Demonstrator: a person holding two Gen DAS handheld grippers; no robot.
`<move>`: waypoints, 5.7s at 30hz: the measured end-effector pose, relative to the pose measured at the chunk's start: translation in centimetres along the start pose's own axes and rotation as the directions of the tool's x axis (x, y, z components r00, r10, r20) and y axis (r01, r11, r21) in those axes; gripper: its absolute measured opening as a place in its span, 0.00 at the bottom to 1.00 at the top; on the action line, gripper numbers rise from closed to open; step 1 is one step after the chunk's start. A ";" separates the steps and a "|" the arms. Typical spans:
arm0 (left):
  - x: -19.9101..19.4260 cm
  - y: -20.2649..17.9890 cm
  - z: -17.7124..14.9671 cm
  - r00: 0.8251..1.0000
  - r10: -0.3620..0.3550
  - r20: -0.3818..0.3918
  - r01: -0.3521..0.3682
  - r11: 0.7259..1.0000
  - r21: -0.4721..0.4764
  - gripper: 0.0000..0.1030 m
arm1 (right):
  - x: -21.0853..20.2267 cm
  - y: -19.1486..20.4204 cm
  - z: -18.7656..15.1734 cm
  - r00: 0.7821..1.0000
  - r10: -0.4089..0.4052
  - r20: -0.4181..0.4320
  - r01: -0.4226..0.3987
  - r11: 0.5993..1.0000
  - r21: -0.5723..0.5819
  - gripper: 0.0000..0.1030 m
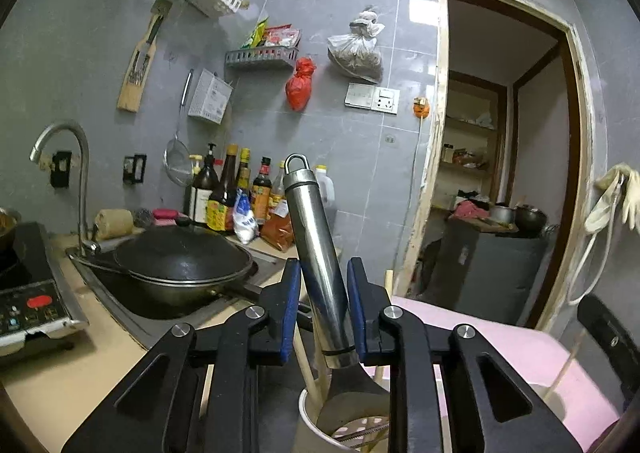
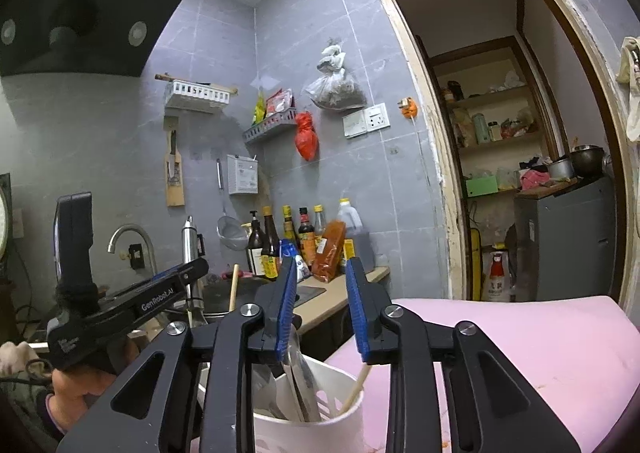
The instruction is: Organize utensils
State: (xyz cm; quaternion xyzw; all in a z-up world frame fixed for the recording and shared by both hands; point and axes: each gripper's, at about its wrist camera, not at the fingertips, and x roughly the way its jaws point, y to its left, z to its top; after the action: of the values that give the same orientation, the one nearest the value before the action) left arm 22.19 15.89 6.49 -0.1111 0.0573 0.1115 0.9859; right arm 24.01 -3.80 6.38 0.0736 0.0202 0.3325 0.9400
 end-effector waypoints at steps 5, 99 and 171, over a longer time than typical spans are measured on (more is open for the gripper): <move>-0.4 0.5 0.4 1.000 -0.025 -0.016 0.025 1.000 -0.007 0.22 | -0.8 -0.2 0.1 1.000 -0.015 -0.008 0.015 1.000 0.004 0.36; -19.7 -2.2 -8.2 0.941 -0.254 -0.224 0.277 0.958 0.075 0.92 | -23.2 2.9 -3.2 0.907 -0.394 -0.147 0.399 0.917 0.006 1.00; -19.3 -1.6 -9.5 0.946 -0.183 -0.268 0.217 0.970 0.106 0.92 | -23.0 3.9 -4.7 0.905 -0.391 -0.168 0.400 0.917 0.018 1.00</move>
State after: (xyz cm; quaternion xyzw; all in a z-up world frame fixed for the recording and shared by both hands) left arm 3.03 8.20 0.28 -0.0635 0.1798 -0.0085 0.9816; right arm 3.25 -14.65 2.12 0.0653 0.1193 0.1394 0.9809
